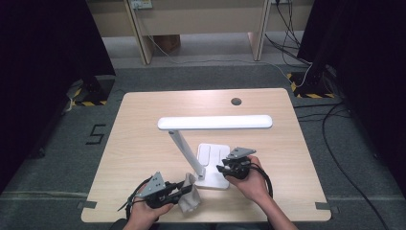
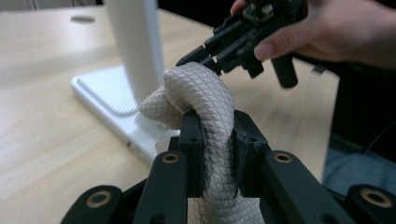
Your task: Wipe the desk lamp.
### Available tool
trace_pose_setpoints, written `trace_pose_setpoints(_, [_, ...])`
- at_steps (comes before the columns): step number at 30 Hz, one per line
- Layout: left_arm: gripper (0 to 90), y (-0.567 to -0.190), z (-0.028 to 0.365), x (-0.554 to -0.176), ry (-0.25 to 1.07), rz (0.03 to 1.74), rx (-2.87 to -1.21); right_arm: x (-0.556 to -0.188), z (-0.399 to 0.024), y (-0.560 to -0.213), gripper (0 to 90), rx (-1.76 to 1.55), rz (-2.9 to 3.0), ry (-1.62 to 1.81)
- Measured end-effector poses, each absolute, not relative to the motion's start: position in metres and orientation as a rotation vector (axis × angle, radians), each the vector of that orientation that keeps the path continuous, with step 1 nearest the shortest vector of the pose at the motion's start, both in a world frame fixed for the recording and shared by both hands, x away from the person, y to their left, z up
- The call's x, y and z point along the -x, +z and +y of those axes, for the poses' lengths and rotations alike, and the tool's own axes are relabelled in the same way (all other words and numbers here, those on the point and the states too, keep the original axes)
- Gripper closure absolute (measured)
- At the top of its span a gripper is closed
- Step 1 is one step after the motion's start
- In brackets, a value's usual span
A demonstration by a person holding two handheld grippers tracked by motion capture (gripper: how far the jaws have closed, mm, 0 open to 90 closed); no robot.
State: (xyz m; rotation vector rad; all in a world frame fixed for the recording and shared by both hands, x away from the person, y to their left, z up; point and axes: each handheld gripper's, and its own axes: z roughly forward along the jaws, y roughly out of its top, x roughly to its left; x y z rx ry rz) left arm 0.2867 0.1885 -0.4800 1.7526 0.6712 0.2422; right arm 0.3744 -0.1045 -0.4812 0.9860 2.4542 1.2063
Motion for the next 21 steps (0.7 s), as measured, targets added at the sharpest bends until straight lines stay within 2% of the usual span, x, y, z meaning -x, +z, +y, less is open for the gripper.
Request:
trace_pose_setpoints(6, [75.8,-0.451,0.168,-0.291,0.272,0.601,-1.689,-0.337,-0.113,-0.448,55.9,-0.900,2.412,1.486])
trace_pose_setpoints(12, [75.5,-0.438,0.144,-0.309,0.342,0.668,-1.677,-0.310,-0.112,-0.419,50.7,-0.763,2.348,1.589])
trace_pose_setpoints(21, [75.0,-0.430,0.123,-0.327,0.377,0.713,-1.635,-0.301,-0.086,-0.428,37.3,-0.664,2.281,1.397])
